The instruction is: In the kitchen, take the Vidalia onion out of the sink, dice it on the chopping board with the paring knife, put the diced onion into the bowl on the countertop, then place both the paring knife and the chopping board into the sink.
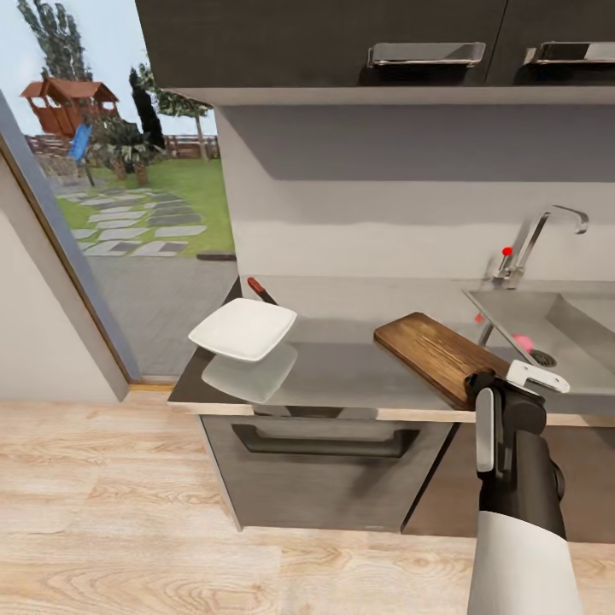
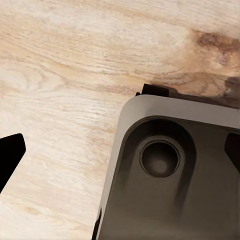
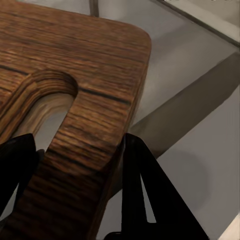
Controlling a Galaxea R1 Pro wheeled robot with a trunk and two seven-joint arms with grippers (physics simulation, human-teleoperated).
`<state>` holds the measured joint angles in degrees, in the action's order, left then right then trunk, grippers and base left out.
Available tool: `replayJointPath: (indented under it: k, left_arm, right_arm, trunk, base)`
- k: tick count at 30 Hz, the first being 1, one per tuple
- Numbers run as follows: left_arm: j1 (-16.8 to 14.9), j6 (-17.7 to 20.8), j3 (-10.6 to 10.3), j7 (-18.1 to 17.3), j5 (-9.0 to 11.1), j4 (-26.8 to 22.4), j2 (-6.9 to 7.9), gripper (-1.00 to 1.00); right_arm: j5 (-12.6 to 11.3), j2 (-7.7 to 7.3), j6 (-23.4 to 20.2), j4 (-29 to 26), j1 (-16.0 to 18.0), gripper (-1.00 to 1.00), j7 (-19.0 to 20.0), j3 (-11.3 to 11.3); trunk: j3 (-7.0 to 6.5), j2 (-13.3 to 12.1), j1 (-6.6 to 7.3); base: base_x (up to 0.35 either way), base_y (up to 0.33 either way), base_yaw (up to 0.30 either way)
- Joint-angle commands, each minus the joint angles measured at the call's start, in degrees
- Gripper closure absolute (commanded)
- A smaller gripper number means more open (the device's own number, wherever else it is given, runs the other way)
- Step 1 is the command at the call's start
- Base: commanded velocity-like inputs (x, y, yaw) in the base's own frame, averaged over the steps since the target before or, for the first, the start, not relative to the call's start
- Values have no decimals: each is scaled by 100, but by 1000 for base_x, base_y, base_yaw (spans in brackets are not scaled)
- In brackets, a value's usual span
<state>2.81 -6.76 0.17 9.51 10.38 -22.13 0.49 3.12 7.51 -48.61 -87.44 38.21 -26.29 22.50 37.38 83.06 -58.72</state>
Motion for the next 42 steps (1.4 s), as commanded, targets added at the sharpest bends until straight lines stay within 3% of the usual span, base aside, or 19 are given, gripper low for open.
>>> replayJointPath:
  k: [1,42]
  left_arm:
    - [4,-10,-9,7,52,-11,2,-100]
    - [2,-10,-9,7,43,-11,4,-100]
  right_arm:
    - [75,4,-86,39,3,100,19,9]
    - [66,5,-87,8,2,100,19,-22]
  trunk:
    - [3,2,-1]
    - [-351,2,-1]
  base:
    - [0,0,0]
    - [0,-1,0]
